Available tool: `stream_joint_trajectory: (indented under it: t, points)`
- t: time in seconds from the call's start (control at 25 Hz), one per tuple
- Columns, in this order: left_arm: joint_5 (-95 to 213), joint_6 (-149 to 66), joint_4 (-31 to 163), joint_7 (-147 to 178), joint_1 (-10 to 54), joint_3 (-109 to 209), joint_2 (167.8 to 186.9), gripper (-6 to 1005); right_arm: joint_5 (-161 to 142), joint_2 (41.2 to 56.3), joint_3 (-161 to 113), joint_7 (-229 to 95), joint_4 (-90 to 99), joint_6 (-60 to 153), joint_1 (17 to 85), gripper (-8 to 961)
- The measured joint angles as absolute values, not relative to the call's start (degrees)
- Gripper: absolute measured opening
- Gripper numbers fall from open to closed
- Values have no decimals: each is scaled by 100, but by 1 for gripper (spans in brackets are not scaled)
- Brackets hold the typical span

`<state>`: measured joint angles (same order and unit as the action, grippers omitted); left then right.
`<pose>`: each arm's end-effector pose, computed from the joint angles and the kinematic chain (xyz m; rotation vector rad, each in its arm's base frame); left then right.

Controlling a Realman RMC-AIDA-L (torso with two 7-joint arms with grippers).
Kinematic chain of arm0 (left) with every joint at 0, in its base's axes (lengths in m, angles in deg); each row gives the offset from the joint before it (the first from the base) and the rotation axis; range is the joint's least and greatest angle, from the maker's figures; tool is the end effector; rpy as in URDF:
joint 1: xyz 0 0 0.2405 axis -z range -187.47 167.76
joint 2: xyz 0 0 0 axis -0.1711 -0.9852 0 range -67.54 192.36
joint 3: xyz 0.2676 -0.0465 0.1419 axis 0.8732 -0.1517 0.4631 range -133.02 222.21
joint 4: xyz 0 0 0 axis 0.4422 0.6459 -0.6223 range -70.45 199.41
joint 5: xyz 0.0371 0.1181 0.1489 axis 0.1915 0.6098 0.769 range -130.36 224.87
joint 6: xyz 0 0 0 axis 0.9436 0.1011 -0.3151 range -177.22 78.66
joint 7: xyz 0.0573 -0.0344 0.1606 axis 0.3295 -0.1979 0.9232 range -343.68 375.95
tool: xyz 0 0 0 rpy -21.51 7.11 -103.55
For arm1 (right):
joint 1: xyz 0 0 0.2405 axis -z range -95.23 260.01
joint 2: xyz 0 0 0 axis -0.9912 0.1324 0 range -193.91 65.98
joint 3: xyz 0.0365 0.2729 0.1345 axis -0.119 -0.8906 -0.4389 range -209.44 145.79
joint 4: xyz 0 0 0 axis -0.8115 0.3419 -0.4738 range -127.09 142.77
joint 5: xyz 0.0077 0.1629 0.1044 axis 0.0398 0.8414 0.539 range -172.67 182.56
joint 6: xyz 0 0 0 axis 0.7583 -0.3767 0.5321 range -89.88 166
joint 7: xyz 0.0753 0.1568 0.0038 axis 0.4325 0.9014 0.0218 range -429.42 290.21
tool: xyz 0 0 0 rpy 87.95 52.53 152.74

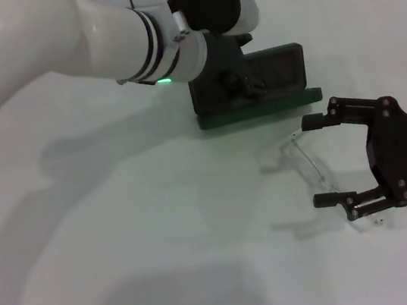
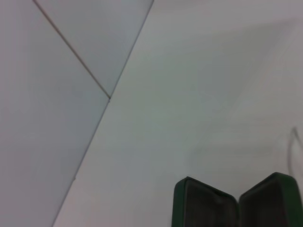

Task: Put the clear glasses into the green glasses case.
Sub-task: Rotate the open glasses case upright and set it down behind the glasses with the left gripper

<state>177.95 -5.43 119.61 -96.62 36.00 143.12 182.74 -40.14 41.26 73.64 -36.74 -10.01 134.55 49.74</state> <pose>-0.1454 0.4383 -0.1446 -2.6666 0.1421 0.1611 0.2464 0.3132 -0.0311 -2.7628 -0.3374 1.0670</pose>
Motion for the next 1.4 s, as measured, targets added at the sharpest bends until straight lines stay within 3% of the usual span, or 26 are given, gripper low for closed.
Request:
stream_joint_trajectory:
  t: [0.48, 1.12, 1.4]
  points:
    - [17782, -1204, 11686, -9973, 3561, 15063, 18280, 765, -4064, 4156, 7364, -3613, -999, 13458, 4970, 863]
    - [17635, -597, 12996, -9995, 2551, 14940, 18237, 764, -4071, 4132, 7364, -3612, -1000, 13450, 4987, 860]
    - [17637, -646, 13056, -10002, 2423, 14943, 18240, 764, -4076, 4134, 7372, -3613, -987, 13489, 5006, 859]
